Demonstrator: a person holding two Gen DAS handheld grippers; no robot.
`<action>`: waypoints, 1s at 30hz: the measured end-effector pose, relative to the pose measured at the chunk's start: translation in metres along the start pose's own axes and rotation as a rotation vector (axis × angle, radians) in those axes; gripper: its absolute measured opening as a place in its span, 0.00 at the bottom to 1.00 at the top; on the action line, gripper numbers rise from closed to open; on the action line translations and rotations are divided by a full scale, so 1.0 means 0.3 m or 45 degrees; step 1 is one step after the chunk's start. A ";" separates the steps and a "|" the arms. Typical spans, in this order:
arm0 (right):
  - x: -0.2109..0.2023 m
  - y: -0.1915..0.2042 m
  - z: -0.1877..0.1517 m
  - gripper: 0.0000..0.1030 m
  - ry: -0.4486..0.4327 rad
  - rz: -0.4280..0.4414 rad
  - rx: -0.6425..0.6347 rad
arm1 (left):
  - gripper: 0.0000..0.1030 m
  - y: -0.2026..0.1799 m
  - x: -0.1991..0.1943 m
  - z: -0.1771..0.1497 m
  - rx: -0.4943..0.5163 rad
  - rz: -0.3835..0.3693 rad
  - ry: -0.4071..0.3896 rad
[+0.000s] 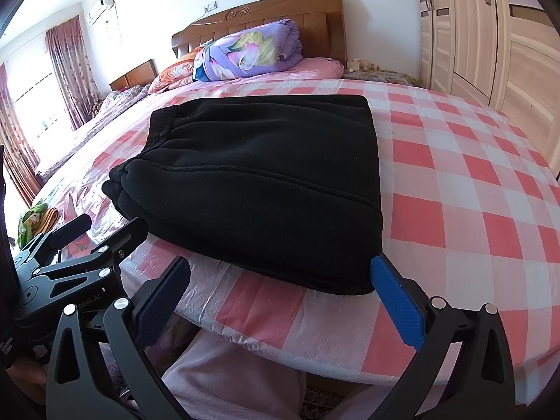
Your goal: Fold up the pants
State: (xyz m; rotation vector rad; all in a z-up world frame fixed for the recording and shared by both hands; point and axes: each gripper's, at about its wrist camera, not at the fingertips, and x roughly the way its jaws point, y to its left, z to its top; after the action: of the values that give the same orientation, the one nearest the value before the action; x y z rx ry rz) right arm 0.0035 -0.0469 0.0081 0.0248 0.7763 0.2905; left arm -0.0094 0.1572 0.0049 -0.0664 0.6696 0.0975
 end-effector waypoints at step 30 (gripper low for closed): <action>0.002 -0.004 -0.005 0.96 0.000 0.001 0.007 | 0.99 0.005 -0.005 0.005 0.008 0.007 -0.011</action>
State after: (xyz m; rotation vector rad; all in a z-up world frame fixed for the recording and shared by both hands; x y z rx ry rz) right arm 0.0031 -0.0482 0.0065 0.0305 0.7773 0.2893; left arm -0.0098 0.1588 0.0068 -0.0583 0.6616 0.1013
